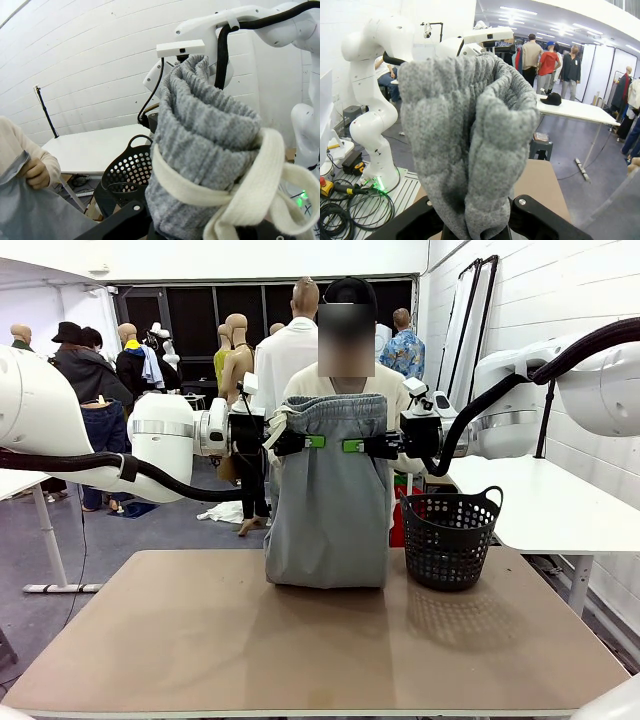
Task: Fold the training pants.
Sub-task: Release the ends of the Training pants and then grab the overlapped ends.
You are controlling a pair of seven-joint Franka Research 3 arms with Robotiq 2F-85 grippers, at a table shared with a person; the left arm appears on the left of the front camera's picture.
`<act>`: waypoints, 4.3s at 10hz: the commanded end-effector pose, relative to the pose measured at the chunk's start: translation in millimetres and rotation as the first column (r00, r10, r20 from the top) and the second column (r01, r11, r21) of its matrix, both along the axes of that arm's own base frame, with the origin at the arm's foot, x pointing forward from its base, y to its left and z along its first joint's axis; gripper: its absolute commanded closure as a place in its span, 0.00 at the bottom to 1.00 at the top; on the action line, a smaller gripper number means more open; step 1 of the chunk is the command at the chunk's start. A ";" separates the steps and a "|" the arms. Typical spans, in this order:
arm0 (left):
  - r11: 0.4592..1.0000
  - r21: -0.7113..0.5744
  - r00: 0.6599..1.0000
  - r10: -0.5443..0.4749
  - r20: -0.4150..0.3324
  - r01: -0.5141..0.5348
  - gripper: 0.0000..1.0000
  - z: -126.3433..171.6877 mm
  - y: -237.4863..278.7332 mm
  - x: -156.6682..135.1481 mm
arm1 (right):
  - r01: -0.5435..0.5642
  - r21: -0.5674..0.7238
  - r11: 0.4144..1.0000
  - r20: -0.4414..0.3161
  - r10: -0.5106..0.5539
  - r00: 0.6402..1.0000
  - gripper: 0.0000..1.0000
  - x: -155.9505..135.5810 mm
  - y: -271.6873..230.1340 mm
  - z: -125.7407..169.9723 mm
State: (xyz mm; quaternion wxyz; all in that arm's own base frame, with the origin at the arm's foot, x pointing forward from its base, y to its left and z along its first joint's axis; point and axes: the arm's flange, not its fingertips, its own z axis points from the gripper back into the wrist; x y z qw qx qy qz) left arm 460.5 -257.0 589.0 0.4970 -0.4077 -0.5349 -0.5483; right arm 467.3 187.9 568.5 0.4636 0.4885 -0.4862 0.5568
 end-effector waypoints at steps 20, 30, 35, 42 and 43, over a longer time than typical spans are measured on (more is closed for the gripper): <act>1.000 -0.006 1.000 0.001 0.007 -0.001 1.00 3.0 0.2 -0.8 | -0.004 0.002 1.000 0.001 0.004 1.000 1.00 -1.0 1.1 1.1; 1.000 -0.006 1.000 0.001 0.007 -0.001 1.00 3.0 0.2 -0.8 | -0.004 0.002 1.000 0.001 0.004 1.000 1.00 -1.0 1.1 1.1; 1.000 -0.006 1.000 0.001 0.007 -0.001 1.00 3.0 0.2 -0.8 | -0.004 0.002 1.000 0.001 0.004 1.000 1.00 -1.0 1.1 1.1; 1.000 -0.006 1.000 0.001 0.007 -0.001 1.00 3.0 0.2 -0.8 | -0.004 0.002 1.000 0.001 0.004 1.000 1.00 -1.0 1.1 1.1; 1.000 -0.006 1.000 0.001 0.007 -0.001 1.00 3.0 0.2 -0.8 | -0.004 0.002 1.000 0.001 0.004 1.000 1.00 -1.0 1.1 1.1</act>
